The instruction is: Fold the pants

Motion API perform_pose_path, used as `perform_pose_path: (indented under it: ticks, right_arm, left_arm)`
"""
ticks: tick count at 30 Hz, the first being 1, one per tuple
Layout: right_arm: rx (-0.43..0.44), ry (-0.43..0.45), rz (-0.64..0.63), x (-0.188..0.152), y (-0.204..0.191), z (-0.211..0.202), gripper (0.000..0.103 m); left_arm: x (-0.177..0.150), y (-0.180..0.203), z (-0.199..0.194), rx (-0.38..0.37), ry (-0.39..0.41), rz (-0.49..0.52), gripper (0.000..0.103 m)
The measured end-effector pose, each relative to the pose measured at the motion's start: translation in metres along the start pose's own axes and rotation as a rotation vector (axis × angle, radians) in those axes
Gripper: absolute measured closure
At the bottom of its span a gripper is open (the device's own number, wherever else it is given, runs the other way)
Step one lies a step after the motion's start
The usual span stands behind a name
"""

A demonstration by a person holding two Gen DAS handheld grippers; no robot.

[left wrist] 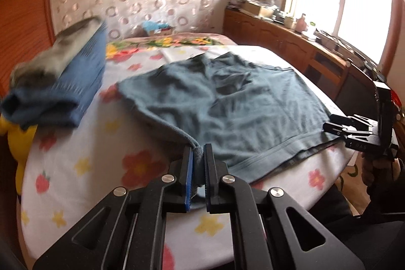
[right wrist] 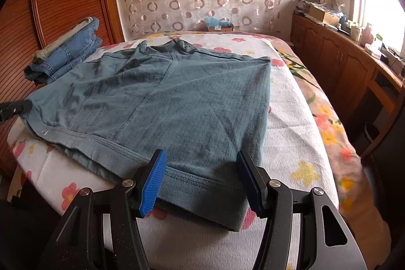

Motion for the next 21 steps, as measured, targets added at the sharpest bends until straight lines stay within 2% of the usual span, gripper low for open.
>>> perform_pose_path:
  ticks: [8, 21]
  right_arm:
    - [0.014, 0.023, 0.004, -0.002, 0.002, 0.000, 0.043]
    - [-0.001, 0.063, 0.042, -0.009, 0.011, -0.008, 0.044]
  left_arm:
    - [0.025, 0.064, 0.019, -0.064, -0.015, 0.111, 0.094]
    - [0.039, 0.166, 0.047, -0.165, -0.060, 0.270, 0.094]
Point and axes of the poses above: each gripper's, at about its wrist camera, not at the fingertips, and z roughly the way its jaws point, y to its right, x to its top, the point moved 9 cm from there along z, roughly the way its jaws point, and after that the axes turned 13 degrees about -z, right-handed, at the moved point
